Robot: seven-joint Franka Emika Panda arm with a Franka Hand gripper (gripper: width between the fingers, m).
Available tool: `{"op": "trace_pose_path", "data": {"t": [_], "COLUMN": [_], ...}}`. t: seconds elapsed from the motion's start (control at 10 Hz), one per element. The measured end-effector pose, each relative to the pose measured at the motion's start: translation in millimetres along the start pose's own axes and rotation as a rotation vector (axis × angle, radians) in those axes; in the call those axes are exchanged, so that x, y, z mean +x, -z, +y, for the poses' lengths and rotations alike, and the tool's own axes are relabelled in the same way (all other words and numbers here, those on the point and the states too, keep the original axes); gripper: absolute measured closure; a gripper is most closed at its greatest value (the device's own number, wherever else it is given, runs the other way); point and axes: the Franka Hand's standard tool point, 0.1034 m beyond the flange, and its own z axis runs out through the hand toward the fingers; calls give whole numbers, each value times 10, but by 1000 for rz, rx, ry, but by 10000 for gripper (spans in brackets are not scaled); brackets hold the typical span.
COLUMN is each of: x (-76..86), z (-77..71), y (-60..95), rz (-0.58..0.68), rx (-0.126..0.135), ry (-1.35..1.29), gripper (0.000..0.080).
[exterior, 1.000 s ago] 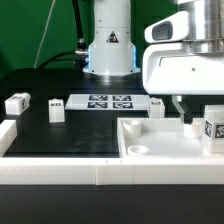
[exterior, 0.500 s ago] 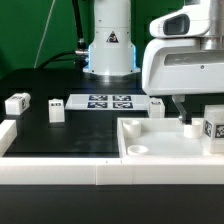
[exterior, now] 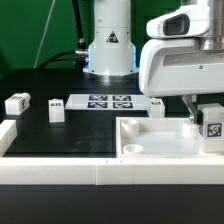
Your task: Assemble one leg
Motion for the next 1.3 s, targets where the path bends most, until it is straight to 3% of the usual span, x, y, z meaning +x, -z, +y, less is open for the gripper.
{"op": "trace_pose_path", "data": {"t": [0.3, 0.5, 1.0, 1.3], "x": [-5, -23, -53, -53], "z": [36, 29, -48, -29], "y": [-5, -15, -34, -35], "rz": [-2, 12, -22, -44], "rx": [16, 42, 67, 90], "ry": [-170, -488, -1292, -1528], "gripper": [508, 508, 508, 508]}}
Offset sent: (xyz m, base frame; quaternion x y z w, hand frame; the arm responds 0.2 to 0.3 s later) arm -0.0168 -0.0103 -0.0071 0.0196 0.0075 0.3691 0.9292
